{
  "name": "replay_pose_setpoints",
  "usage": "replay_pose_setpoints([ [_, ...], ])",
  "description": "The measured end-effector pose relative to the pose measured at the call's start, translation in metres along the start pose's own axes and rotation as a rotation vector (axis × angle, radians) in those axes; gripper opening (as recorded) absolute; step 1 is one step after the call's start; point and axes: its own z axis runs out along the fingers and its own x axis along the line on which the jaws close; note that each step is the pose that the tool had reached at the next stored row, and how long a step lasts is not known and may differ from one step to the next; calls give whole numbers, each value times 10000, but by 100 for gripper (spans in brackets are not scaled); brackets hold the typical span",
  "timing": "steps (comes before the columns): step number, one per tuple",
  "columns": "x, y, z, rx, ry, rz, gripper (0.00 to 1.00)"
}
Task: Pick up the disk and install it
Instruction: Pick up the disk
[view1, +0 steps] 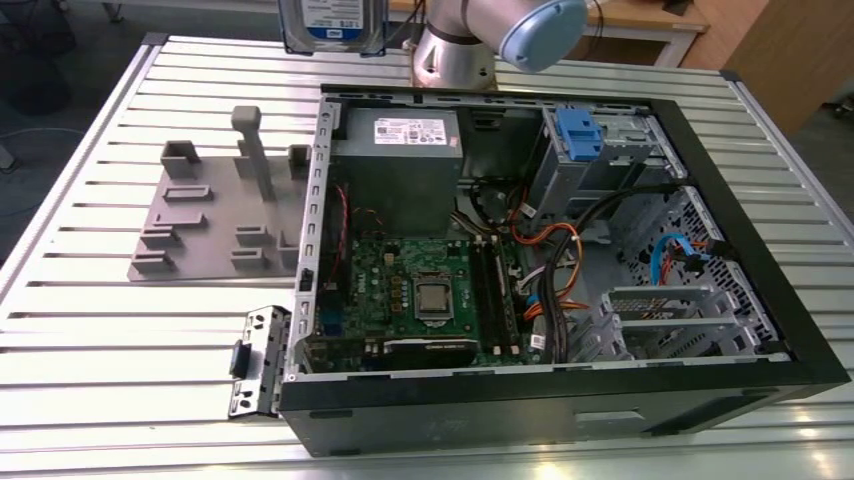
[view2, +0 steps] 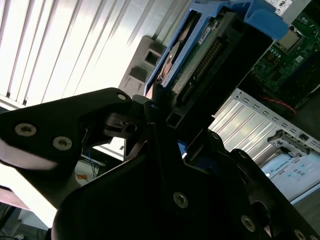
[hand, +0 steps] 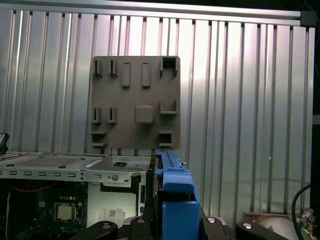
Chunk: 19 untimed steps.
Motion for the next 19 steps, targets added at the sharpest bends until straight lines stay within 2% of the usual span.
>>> replay_pose_setpoints([
  [19,18,-408,-10,-7,0,0,36],
])
